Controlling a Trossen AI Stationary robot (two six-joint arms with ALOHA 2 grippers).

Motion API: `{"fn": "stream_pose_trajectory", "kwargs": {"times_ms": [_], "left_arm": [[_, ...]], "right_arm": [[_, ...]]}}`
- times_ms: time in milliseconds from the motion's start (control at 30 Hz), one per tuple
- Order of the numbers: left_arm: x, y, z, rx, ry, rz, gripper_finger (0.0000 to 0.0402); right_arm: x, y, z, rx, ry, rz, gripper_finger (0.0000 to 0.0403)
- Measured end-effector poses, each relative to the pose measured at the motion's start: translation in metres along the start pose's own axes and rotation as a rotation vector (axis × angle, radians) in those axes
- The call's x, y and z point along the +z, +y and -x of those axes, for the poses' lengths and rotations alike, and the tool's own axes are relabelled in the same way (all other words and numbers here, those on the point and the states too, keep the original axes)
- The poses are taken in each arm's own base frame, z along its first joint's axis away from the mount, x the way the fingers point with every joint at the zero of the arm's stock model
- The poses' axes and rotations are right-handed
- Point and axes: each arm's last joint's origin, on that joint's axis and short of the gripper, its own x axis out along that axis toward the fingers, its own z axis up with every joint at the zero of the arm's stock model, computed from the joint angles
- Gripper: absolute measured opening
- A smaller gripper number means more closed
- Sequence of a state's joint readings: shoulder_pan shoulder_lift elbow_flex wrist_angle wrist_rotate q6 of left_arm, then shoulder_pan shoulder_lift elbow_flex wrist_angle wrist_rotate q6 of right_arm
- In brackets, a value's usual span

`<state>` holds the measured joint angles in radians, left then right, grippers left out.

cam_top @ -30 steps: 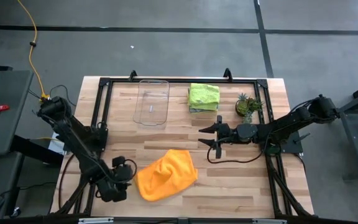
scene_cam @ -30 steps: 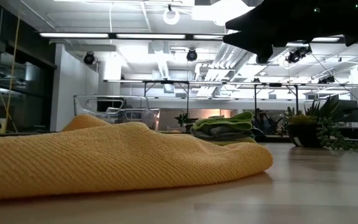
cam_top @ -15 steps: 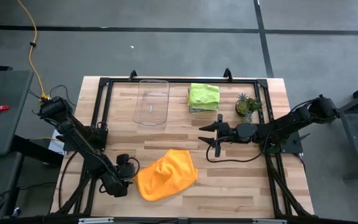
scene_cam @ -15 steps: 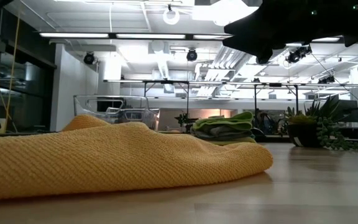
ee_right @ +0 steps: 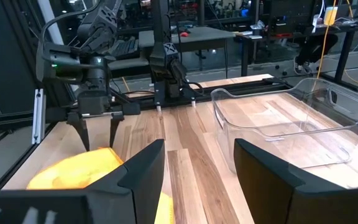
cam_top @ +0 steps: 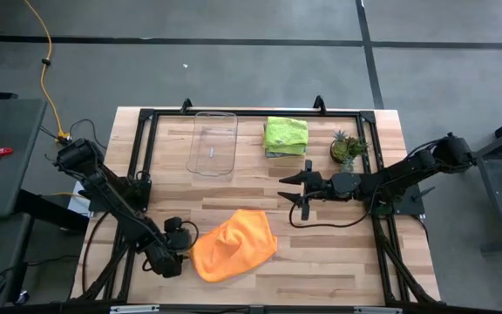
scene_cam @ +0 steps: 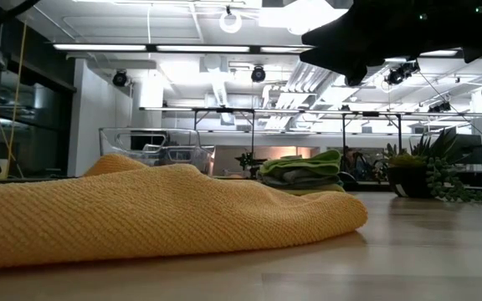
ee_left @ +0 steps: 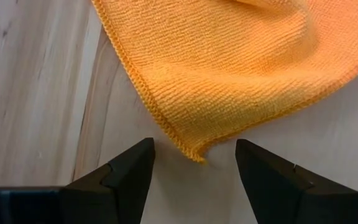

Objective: Fold microfiber towels
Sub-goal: Fold the orange microfiber cloth

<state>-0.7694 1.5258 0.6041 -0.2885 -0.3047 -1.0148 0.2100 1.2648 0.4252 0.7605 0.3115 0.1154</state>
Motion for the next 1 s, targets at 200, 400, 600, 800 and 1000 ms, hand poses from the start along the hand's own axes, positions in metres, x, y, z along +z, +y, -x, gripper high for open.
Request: {"fn": "stream_pose_trajectory", "kwargs": {"times_ms": [200,400,600,800,1000], "left_arm": [[0.000,0.000,-0.001,0.004,0.001,0.006,0.0215],[0.001,0.002,0.000,0.014,-0.016,0.033,0.0143],[0.001,0.002,0.000,0.013,-0.019,0.042,0.0019],[0.010,0.007,0.006,0.047,0.070,0.043,0.0003],[0.047,0.026,0.046,0.273,0.072,-0.066,0.0001]], "right_arm": [[0.000,0.000,0.000,0.000,0.000,0.000,0.0184],[0.000,0.000,0.000,0.000,0.001,0.000,0.0184],[0.000,0.000,0.000,0.000,0.000,0.000,0.0184],[0.000,0.000,0.000,0.000,0.000,0.000,0.0184],[0.001,0.000,0.000,0.000,-0.005,0.000,0.0184]]}}
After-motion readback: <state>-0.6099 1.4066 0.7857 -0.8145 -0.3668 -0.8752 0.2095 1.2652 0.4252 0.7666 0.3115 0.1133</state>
